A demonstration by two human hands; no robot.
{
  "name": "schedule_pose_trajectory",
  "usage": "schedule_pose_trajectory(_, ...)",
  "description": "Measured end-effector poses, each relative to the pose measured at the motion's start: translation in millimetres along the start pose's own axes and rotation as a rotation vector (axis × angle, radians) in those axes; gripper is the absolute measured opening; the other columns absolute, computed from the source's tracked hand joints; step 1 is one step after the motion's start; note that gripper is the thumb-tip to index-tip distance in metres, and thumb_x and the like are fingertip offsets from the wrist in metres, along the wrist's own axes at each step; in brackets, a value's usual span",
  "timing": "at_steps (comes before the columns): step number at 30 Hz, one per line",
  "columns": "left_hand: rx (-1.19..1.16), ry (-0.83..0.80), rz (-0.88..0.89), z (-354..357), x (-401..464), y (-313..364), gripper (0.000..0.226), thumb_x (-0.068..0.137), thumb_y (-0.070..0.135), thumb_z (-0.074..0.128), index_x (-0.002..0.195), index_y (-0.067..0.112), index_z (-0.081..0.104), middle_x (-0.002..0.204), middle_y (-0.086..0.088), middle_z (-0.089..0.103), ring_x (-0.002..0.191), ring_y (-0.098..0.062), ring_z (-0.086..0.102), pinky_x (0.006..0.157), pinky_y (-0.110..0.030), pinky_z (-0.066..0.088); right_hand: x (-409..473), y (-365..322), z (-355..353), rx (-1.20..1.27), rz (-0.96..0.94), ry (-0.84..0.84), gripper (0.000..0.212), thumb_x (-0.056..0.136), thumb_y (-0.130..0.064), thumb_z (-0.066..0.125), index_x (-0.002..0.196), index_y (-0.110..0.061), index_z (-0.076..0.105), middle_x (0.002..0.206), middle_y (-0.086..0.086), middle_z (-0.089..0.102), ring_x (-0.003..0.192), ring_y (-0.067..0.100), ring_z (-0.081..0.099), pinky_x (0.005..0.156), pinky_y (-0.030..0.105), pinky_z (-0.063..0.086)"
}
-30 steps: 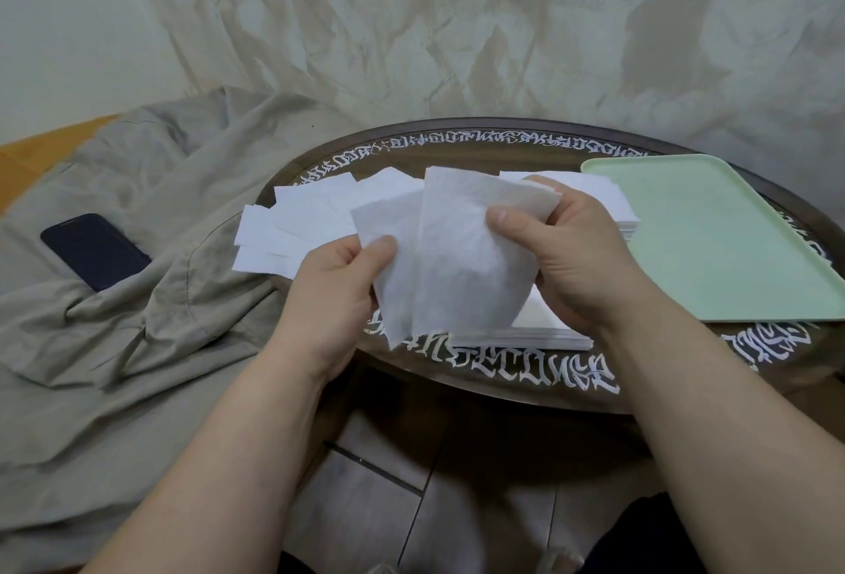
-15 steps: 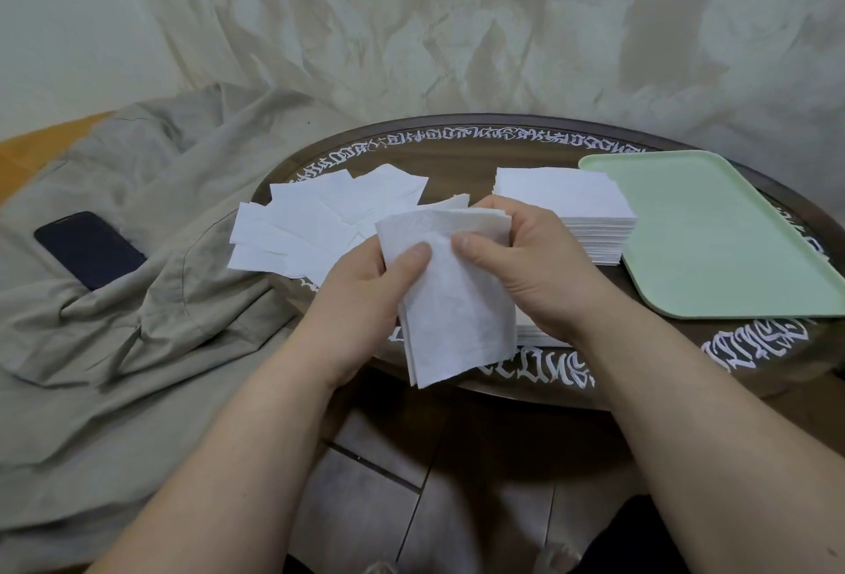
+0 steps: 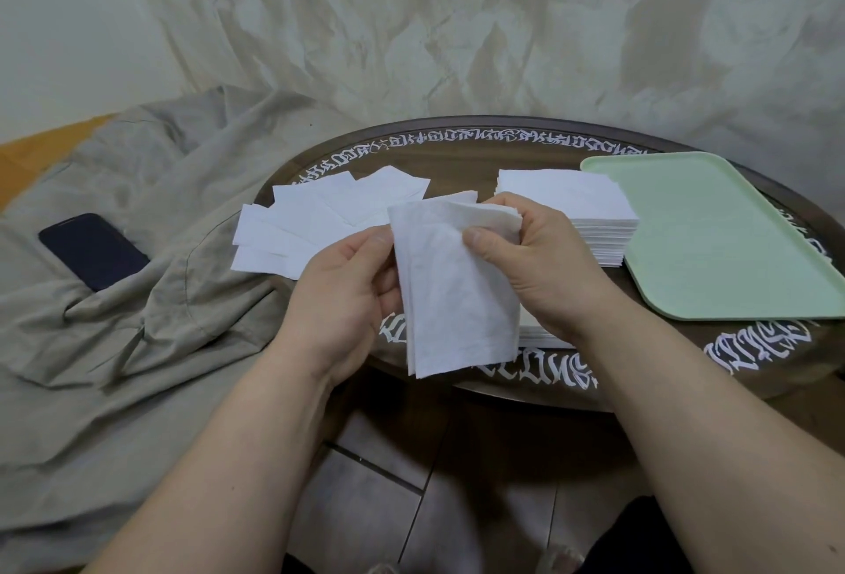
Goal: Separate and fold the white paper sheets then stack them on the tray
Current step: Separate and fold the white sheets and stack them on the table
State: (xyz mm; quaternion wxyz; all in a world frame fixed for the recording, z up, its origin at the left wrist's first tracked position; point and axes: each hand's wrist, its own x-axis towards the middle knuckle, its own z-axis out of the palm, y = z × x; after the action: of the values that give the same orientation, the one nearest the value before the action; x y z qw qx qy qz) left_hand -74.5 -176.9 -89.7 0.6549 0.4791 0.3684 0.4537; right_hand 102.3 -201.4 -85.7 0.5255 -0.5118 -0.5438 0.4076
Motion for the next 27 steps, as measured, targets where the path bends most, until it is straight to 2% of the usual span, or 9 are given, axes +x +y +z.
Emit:
schedule_pose_trajectory(8, 0.049, 0.0, -0.011, 2.3, 1.7, -5.8, 0.033, 0.104, 0.015, 0.038, 0.097, 0.01, 0.07, 0.091, -0.005, 0.076, 0.081, -0.013, 0.072, 0.067, -0.024, 0.057, 0.2, 0.0, 1.1, -0.031, 0.001, 0.005, 0.023, 0.09, -0.009, 0.065, 0.077, -0.028, 0.065, 0.085, -0.001, 0.07, 0.081, 0.017, 0.066, 0.077, 0.039, 0.052)
schedule_pose_trajectory(12, 0.072, 0.003, -0.012, 2.3, 2.3, -6.9, 0.034, 0.105, 0.016, 0.039, 0.094, 0.012, 0.071, 0.089, -0.004, 0.076, 0.08, -0.013, 0.071, 0.067, -0.024, 0.056, 0.3, -1.0, 1.6, -0.065, -0.002, 0.006, 0.018, 0.09, -0.01, 0.064, 0.081, -0.026, 0.065, 0.091, 0.004, 0.072, 0.085, 0.02, 0.067, 0.078, 0.04, 0.054)
schedule_pose_trajectory(16, 0.066, 0.007, 0.002, 3.5, 2.6, -7.6, 0.031, 0.104, 0.022, 0.041, 0.098, 0.012, 0.07, 0.092, -0.004, 0.075, 0.085, -0.014, 0.071, 0.073, -0.028, 0.058, -0.1, -2.3, 3.0, -0.074, 0.002, 0.005, 0.022, 0.091, -0.011, 0.063, 0.079, -0.029, 0.063, 0.083, -0.009, 0.07, 0.078, 0.009, 0.066, 0.069, 0.026, 0.051)
schedule_pose_trajectory(18, 0.109, 0.005, 0.035, 5.6, 1.9, -9.6, 0.025, 0.103, 0.022, 0.047, 0.094, 0.017, 0.071, 0.089, -0.001, 0.075, 0.082, -0.012, 0.069, 0.072, -0.028, 0.055, -0.1, -2.9, 5.2, -0.07, 0.005, 0.016, 0.021, 0.091, -0.011, 0.063, 0.081, -0.03, 0.063, 0.082, -0.011, 0.07, 0.079, 0.008, 0.066, 0.069, 0.026, 0.052)
schedule_pose_trajectory(20, 0.196, 0.022, 0.078, 7.9, 1.6, -12.9, 0.018, 0.094, 0.026, 0.055, 0.094, 0.022, 0.072, 0.094, -0.001, 0.075, 0.087, -0.015, 0.069, 0.079, -0.034, 0.055, -0.2, -3.5, 10.1, -0.102, 0.002, 0.046, 0.015, 0.092, -0.013, 0.062, 0.088, -0.027, 0.063, 0.088, -0.008, 0.07, 0.083, 0.012, 0.067, 0.074, 0.033, 0.055)
schedule_pose_trajectory(22, 0.242, 0.06, 0.102, 10.0, 1.6, -14.8, 0.024, 0.087, 0.032, 0.051, 0.091, 0.027, 0.074, 0.098, -0.002, 0.076, 0.092, -0.018, 0.07, 0.083, -0.04, 0.054, -0.7, -4.8, 16.1, -0.182, -0.005, 0.092, 0.01, 0.091, -0.018, 0.061, 0.099, -0.025, 0.06, 0.098, -0.008, 0.066, 0.09, 0.011, 0.063, 0.081, 0.033, 0.052)
schedule_pose_trajectory(25, 0.212, 0.084, 0.103, 11.4, 1.4, -14.5, 0.026, 0.094, 0.025, 0.049, 0.09, 0.027, 0.075, 0.098, -0.002, 0.076, 0.092, -0.02, 0.071, 0.083, -0.039, 0.055, 0.1, -4.7, 20.5, -0.234, 0.009, 0.18, 0.036, 0.091, -0.027, 0.062, 0.124, -0.028, 0.048, 0.125, -0.01, 0.053, 0.11, 0.007, 0.052, 0.093, 0.027, 0.042)
schedule_pose_trajectory(27, 0.159, 0.08, 0.072, 12.2, 0.1, -12.4, 0.029, 0.103, 0.015, 0.044, 0.097, 0.022, 0.072, 0.094, -0.001, 0.076, 0.085, -0.015, 0.071, 0.073, -0.03, 0.054, -1.7, -5.9, 21.9, -0.139, 0.071, 0.161, 0.048, 0.091, -0.03, 0.061, 0.134, -0.032, 0.04, 0.129, -0.01, 0.05, 0.115, 0.009, 0.052, 0.1, 0.031, 0.042)
